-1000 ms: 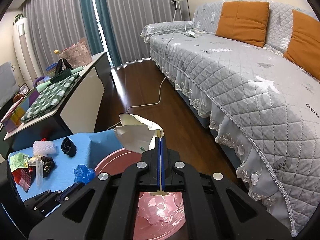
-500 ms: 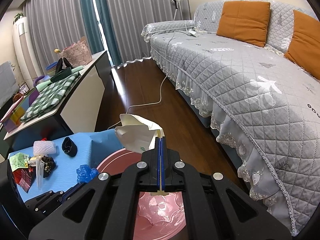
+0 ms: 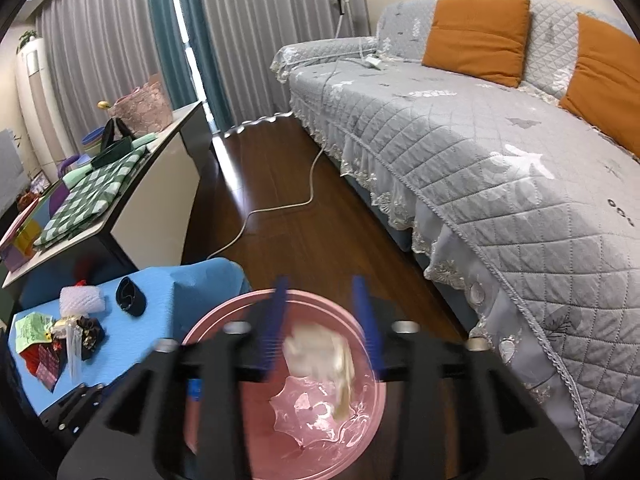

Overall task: Collect trash
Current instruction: 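Open the right tool over the bin while the left tool releases the blue bag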

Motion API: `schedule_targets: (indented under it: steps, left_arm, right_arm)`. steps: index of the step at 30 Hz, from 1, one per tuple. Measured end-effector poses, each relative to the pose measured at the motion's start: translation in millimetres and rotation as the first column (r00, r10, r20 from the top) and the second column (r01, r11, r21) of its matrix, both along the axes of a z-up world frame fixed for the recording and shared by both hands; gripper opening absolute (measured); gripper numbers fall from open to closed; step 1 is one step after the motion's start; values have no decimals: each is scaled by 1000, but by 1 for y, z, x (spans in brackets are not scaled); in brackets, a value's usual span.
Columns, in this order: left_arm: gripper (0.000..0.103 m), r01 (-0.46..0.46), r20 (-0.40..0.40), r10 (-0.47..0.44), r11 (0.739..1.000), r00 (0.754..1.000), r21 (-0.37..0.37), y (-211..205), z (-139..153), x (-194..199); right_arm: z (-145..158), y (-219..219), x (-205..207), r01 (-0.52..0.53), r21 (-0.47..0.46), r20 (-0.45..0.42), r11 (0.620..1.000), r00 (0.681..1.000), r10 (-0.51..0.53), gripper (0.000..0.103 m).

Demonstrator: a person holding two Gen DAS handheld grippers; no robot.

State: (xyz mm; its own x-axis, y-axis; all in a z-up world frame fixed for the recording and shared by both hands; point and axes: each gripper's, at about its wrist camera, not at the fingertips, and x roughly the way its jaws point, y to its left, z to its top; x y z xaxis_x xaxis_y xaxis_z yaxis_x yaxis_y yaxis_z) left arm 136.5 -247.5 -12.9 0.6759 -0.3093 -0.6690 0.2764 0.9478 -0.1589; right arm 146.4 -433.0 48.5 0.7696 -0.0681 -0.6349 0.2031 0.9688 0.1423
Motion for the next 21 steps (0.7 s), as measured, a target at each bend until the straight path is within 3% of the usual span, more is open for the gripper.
schedule_targets:
  steps: [21]
  left_arm:
    - [29,-72,96,71,997,993,1,76,61,-42]
  right_arm:
    - [25,37,-17,-59,-62,76,996,995,64,51]
